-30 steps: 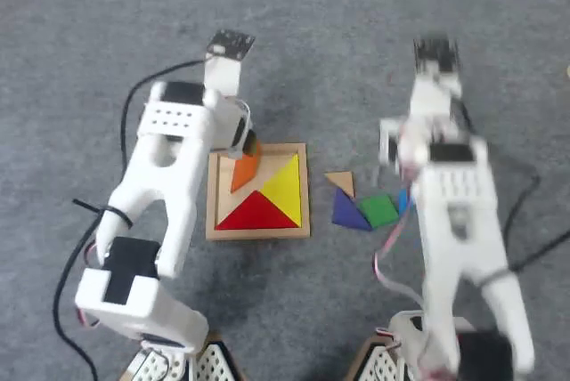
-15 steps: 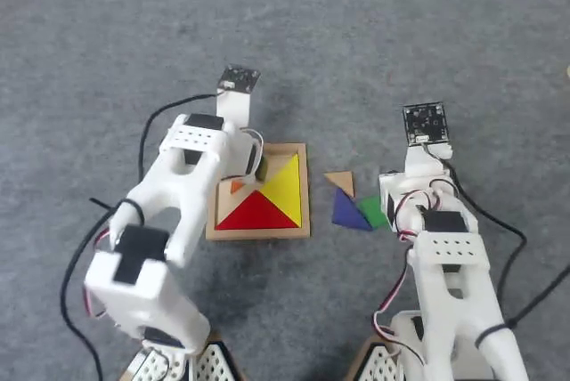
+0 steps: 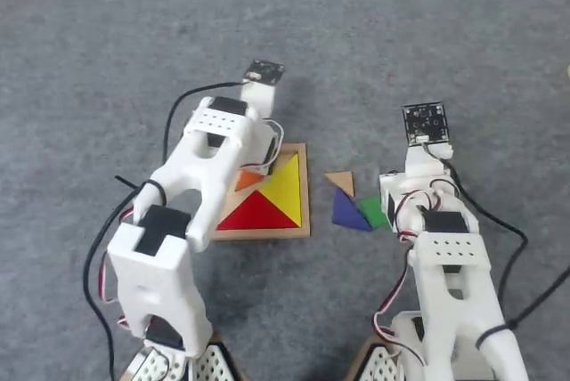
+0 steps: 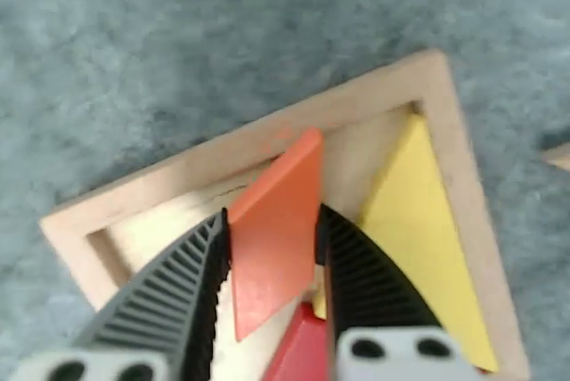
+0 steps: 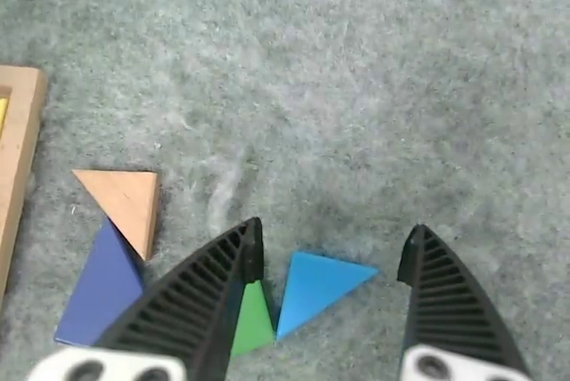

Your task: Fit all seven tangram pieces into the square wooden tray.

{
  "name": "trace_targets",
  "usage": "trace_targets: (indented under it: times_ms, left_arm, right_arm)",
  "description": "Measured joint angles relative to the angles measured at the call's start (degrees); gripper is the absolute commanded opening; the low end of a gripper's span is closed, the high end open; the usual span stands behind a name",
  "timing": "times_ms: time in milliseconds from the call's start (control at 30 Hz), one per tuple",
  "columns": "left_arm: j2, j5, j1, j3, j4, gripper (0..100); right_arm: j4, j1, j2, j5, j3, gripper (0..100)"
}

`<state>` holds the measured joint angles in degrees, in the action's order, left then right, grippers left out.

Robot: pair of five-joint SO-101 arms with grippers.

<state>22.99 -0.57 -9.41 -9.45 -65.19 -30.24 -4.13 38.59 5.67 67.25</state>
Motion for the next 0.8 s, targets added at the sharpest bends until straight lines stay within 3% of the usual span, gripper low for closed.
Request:
trace_targets:
  times_ms: [400, 533, 800]
  left_arm:
    - [0.09, 6.59, -5.1, 4.31, -0.53, 9]
    - [0.18, 7.91, -5.19, 4.57, -0.18, 15]
    - [0.62, 8.62, -3.78, 4.57, -1.49, 15]
  right_arm:
    - [0.0, 0.0, 0.0, 0.0, 0.0, 24.5]
    - [0.0, 0.0, 0.0, 0.0, 0.0, 24.5]
    - [1.41, 0.0, 0.0, 0.0, 0.0, 24.5]
